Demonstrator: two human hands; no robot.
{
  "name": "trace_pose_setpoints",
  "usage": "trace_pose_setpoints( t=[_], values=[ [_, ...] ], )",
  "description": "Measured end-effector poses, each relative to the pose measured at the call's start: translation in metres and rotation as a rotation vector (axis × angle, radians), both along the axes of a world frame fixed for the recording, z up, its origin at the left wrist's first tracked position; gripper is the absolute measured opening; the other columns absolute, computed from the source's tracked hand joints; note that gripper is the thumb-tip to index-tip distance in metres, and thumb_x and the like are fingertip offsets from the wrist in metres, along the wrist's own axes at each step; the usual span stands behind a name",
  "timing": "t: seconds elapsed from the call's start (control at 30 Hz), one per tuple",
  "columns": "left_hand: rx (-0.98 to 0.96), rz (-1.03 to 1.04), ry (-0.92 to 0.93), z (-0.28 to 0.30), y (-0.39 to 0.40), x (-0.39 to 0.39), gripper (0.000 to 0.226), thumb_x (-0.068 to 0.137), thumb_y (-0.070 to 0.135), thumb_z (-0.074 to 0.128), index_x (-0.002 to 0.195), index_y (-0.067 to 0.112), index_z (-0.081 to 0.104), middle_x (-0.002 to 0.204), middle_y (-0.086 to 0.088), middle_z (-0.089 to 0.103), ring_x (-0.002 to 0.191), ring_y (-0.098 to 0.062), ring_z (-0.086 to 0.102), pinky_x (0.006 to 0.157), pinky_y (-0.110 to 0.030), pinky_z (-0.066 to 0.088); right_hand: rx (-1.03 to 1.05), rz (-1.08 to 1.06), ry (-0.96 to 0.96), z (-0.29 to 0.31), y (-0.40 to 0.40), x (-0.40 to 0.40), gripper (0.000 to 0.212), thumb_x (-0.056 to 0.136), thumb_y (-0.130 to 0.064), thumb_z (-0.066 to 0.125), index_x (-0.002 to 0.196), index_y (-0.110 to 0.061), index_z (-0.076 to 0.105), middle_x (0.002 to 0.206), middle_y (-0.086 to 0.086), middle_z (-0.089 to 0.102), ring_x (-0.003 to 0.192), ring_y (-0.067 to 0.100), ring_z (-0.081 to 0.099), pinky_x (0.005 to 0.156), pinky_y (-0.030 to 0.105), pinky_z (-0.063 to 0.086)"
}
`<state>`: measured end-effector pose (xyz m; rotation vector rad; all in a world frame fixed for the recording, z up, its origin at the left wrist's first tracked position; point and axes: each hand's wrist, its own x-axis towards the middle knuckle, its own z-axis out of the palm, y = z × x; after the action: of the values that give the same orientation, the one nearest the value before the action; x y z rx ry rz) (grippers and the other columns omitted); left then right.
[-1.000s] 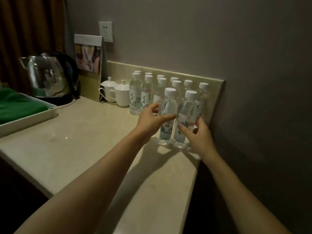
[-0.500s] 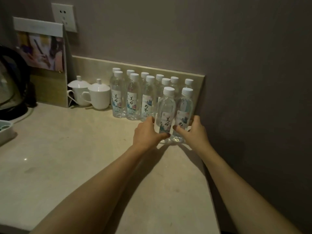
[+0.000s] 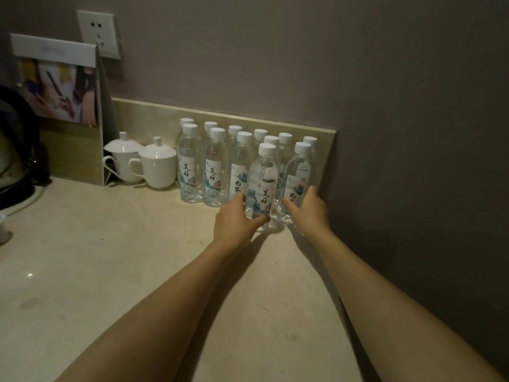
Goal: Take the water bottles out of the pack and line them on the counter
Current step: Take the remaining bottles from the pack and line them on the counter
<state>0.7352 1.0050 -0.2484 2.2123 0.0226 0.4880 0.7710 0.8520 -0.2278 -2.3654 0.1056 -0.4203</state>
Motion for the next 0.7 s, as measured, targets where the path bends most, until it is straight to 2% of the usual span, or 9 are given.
trace_pose_setpoints(
  t=[0.13, 0.33, 0.5, 0.7],
  values=[
    [0.026, -0.007, -0.005, -0.001, 0.002, 0.004, 0.053, 0.075, 0.041, 0.081, 0.115, 0.017, 0.057, 0.111, 0.001, 0.068, 0.090, -0.015, 0.061, 0.076, -0.032, 0.052, 0.006, -0.001, -0.004, -0.001, 0.000, 0.008, 0.053, 0.089, -0.039, 0.063, 0.125, -0.007, 0.042, 0.131, 0.014, 0.055, 0.116, 0.035, 0.056, 0.091, 0.047, 0.051],
    [0.043, -0.010, 0.003, 0.000, 0.005, 0.006, 0.055, 0.074, 0.044, 0.080, 0.117, 0.019, 0.058, 0.110, 0.002, 0.069, 0.092, -0.017, 0.066, 0.080, -0.041, 0.057, -0.029, -0.012, -0.006, -0.005, -0.001, 0.014, 0.057, 0.090, -0.043, 0.061, 0.129, -0.008, 0.041, 0.131, 0.015, 0.054, 0.117, 0.035, 0.055, 0.089, 0.043, 0.049],
    [0.034, -0.019, 0.003, 0.000, 0.005, 0.006, 0.053, 0.075, 0.042, 0.080, 0.117, 0.019, 0.058, 0.111, 0.002, 0.068, 0.093, -0.017, 0.065, 0.081, -0.042, 0.057, -0.126, -0.009, 0.007, -0.005, -0.001, 0.016, 0.056, 0.093, -0.044, 0.056, 0.131, -0.005, 0.040, 0.131, 0.017, 0.055, 0.119, 0.036, 0.054, 0.089, 0.040, 0.046],
    [0.008, -0.026, 0.024, 0.003, 0.009, 0.007, 0.055, 0.073, 0.039, 0.082, 0.118, 0.018, 0.058, 0.112, 0.000, 0.069, 0.093, -0.018, 0.066, 0.083, -0.042, 0.057, -0.168, 0.007, 0.014, -0.005, -0.002, 0.022, 0.059, 0.094, -0.045, 0.052, 0.133, -0.003, 0.038, 0.132, 0.020, 0.052, 0.119, 0.039, 0.052, 0.091, 0.045, 0.046]
  ],
)
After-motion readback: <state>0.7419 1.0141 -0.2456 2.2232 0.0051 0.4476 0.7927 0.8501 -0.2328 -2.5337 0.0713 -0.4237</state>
